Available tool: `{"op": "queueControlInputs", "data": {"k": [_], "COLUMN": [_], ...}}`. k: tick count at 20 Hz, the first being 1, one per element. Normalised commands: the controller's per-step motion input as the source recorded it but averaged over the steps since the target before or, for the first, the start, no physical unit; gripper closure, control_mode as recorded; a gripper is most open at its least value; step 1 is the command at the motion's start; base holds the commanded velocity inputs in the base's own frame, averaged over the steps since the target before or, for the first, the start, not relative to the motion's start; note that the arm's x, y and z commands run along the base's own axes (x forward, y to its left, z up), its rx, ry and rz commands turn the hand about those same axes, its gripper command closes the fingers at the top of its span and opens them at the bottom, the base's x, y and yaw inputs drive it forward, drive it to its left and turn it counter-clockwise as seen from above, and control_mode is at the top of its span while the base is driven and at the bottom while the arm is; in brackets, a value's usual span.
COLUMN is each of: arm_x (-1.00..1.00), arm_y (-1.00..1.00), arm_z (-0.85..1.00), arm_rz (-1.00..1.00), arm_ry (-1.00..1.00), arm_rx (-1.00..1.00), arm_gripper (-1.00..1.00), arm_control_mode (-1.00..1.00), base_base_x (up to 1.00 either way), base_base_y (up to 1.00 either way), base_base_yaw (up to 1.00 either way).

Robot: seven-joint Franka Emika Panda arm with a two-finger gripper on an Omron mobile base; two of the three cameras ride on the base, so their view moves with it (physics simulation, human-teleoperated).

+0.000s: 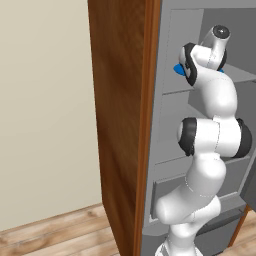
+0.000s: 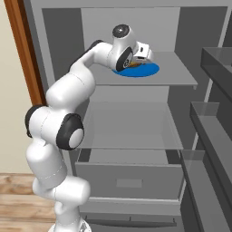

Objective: Retrieve the chicken drumstick from the fridge and place it on the saucepan with marinade on the stove.

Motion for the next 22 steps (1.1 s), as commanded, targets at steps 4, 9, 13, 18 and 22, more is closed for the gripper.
{"op": "queueControlInputs", "data": {"k": [4, 9, 13, 18, 22], "arm_x": [-0.15, -0.6, -0.76, -0.94, -1.0], "arm_y": [-0.15, -0.1, -0.03, 0.0, 0.0], "arm_z": [0.07, 0.19, 0.25, 0.14, 0.14], "arm_rz": [0.02, 0.02, 0.01, 0.01, 0.0], "arm_ry": [0.0, -0.05, -0.09, -0.07, -0.01], "arm_rx": [0.0, 0.0, 0.0, -0.04, 0.0], "arm_gripper": [1.0, 1.0, 1.0, 1.0, 1.0], "arm_control_mode": [-1.0, -1.0, -1.0, -1.0, -1.0], "base_base_x": [0.0, 0.0, 0.0, 0.0, 0.0], "base_base_y": [0.0, 0.0, 0.0, 0.0, 0.0], "base_base_yaw": [0.0, 0.0, 0.0, 0.0, 0.0]}}
